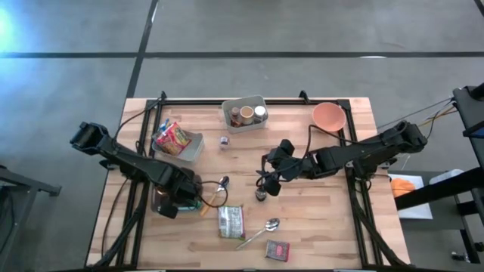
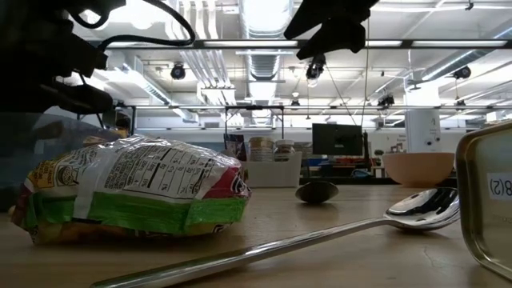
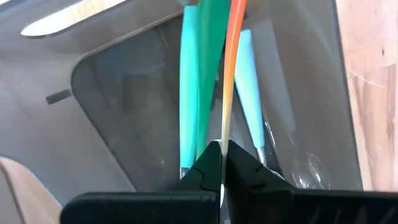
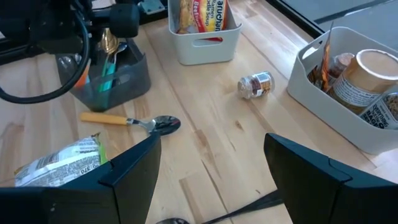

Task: Pick & Place Food Item
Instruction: Put the orange spoon into the black bin

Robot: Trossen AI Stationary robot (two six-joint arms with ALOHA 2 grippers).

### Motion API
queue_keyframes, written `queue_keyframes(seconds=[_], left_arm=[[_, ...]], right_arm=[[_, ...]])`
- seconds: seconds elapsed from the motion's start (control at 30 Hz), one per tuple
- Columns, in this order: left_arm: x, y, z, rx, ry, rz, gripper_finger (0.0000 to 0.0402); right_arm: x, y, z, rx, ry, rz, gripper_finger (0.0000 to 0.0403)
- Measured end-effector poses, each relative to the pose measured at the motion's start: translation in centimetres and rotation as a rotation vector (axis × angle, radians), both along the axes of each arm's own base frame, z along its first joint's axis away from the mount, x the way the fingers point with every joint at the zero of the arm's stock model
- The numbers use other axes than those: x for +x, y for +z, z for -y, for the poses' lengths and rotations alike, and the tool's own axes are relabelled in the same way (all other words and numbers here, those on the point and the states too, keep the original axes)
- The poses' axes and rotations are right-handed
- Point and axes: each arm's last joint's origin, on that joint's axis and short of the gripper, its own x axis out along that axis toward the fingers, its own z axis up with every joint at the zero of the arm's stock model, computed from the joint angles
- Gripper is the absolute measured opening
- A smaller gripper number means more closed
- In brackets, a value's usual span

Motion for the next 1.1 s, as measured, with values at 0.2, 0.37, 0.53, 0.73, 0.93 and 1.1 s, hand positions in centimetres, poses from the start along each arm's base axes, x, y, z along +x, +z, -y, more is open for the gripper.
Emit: queue_keyframes(seconds=[0.2, 0.37, 0.53, 0.73, 0.93, 1.1], left_arm=[[-0.3, -0.9, 0.0, -0.009, -0.016, 0.001, 0.0000], [-1.0, -2.1, -0.2, -0.021, -0.016, -0.020, 0.0000], [-1.1, -2.7, -0.3, -0.031, -0.008, -0.010, 0.0000], [-1.2, -3.0, -0.3, -0.036, -0.006, -0.005, 0.0000], [-1.0, -3.0, -0.2, -0.050, 0.090, -0.001, 0.0000], [-0.6, -3.0, 0.0, -0.070, 0.154, 0.021, 0.0000]], right_arm=[[0.0, 0.0, 0.0, 0.000, 0.000, -0.002, 0.0282], [0.0, 0.0, 0.0, -0.001, 0.000, -0.002, 0.0282], [0.0, 0.0, 0.0, -0.001, 0.000, -0.002, 0.0282], [0.0, 0.0, 0.0, -0.001, -0.002, -0.002, 0.0282], [0.0, 0.0, 0.0, -0.001, -0.002, -0.002, 0.0282], [0.0, 0.0, 0.0, -0.001, -0.002, -0.002, 0.0282]])
